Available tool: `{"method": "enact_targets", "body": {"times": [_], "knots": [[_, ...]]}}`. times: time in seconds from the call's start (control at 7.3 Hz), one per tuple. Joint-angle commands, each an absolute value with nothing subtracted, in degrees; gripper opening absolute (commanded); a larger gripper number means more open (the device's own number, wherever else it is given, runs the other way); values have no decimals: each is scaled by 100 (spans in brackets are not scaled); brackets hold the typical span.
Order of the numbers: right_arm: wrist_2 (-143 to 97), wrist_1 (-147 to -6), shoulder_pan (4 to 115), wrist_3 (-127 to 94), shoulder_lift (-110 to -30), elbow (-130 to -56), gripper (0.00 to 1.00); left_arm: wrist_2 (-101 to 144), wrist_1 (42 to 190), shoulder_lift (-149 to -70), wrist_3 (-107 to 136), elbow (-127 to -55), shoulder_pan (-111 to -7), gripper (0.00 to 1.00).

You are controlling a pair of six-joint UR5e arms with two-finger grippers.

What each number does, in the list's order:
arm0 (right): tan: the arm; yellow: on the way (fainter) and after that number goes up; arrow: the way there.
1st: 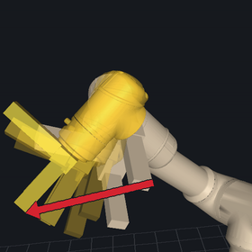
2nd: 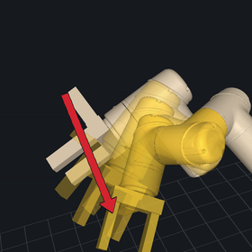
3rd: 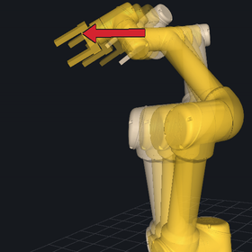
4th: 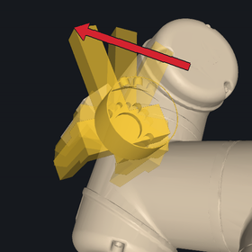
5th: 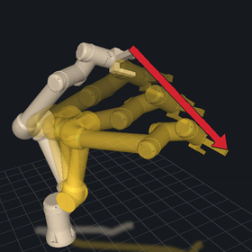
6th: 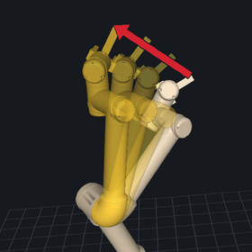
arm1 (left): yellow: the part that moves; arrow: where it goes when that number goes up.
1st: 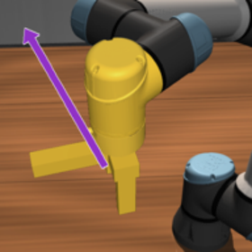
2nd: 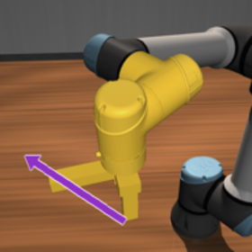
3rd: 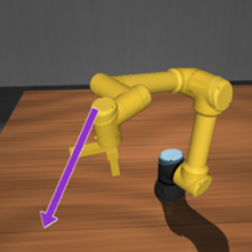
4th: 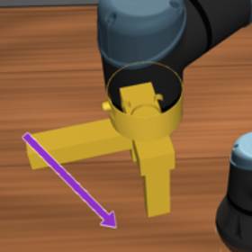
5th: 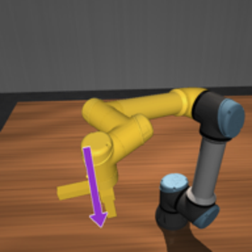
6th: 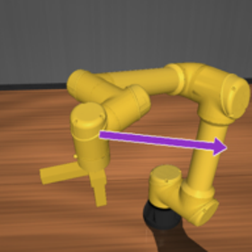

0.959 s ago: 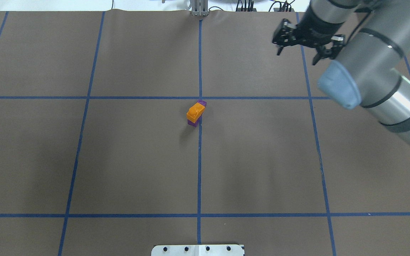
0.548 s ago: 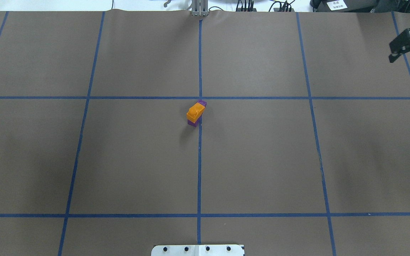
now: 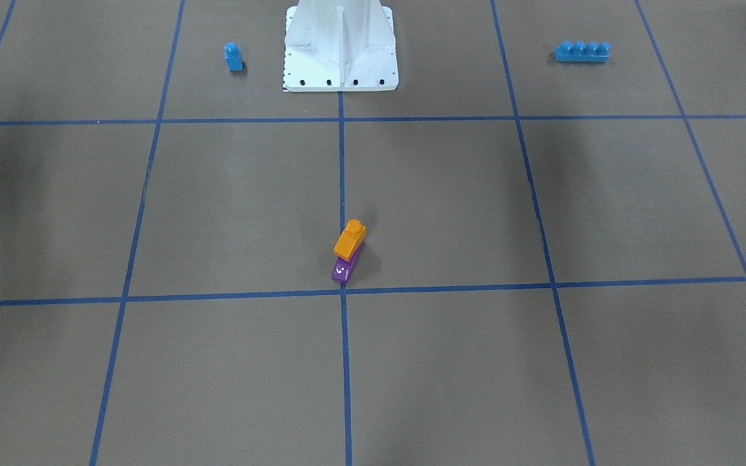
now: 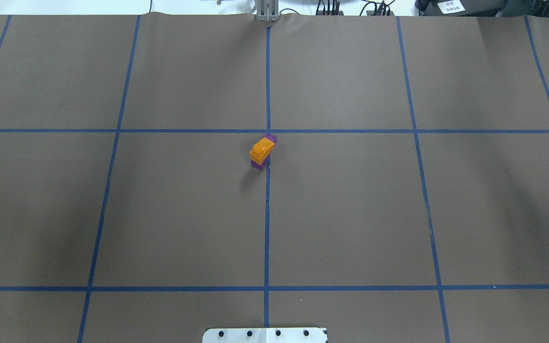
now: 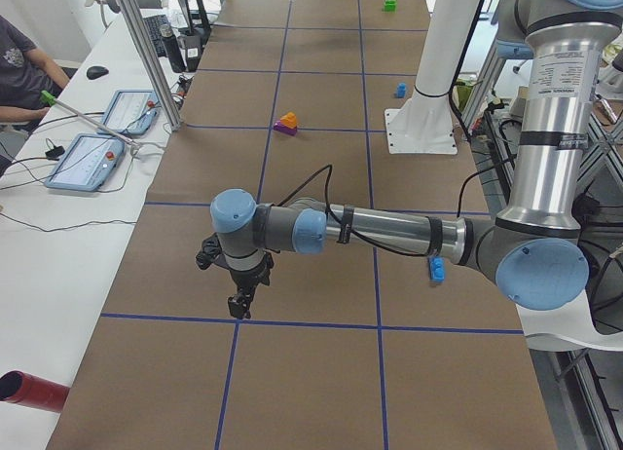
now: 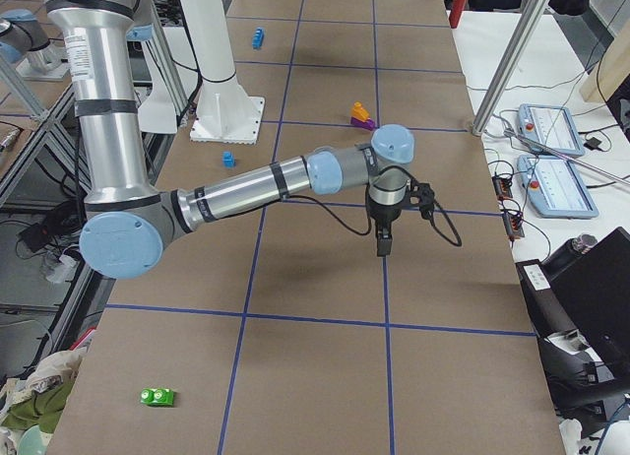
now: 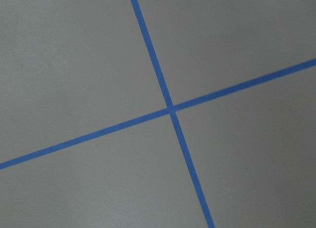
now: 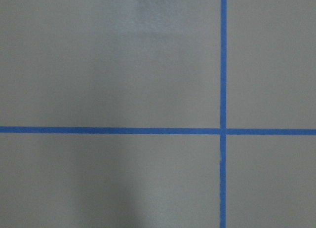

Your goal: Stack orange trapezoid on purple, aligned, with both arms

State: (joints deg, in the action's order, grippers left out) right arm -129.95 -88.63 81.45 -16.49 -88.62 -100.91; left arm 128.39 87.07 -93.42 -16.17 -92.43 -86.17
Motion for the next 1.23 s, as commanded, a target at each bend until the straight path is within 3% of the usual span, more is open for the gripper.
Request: {"method": "enact_targets", "body": {"times": [0.0,1.1], "knots": [[-13751,-8297,8585,-1617,-9325,-9739,100,12841,8657,-9325,-1679,-9237,-8692,100],[-13975,-8543,8657,-1626,-9440,-9703,100,13149,8446,-9105,-1696,-9273,-8991,100]]}}
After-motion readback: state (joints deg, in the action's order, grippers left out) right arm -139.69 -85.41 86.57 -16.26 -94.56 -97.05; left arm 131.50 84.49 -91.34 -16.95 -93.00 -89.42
